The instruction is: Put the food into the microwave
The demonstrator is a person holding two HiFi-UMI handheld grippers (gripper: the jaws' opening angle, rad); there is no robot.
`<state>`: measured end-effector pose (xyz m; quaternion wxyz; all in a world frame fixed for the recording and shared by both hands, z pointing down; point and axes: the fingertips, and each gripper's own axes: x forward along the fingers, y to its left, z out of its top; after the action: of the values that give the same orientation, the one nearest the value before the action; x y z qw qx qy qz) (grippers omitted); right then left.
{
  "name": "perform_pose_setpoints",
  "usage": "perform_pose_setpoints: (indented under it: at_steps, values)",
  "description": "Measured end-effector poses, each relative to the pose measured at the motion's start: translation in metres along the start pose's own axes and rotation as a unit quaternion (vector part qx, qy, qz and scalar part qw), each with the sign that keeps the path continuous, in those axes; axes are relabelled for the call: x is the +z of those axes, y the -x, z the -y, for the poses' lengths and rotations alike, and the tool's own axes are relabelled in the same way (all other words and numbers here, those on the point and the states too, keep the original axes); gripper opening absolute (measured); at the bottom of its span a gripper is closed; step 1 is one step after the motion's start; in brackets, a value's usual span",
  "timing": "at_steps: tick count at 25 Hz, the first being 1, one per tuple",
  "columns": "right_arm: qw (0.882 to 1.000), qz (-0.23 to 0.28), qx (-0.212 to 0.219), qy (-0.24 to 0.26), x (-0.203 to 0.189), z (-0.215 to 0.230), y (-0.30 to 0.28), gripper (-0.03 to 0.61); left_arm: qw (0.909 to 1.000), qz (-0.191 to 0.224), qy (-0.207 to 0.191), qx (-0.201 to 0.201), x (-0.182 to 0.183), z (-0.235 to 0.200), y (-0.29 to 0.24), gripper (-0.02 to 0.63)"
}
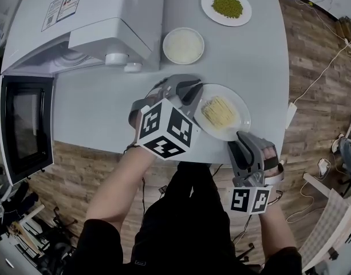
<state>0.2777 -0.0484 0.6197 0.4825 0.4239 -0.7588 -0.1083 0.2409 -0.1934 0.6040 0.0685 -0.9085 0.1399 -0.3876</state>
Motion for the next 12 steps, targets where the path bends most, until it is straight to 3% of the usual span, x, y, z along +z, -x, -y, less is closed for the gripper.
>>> perform_pose_setpoints:
  at_steps: [4,12]
  values:
    - [0.999,-0.002,-0.013,0.042,0.002,0.0,-0.002,0.155,1.0,-0.001,0.005,-0.005,-0.001,0.0,-0.004,0.009]
    - [0.998,-0.003,-0.019,0.058,0.001,-0.003,-0.002,0.133,0.9998,-0.01,0.014,0.009,-0.008,-0.012,-0.006,0.009]
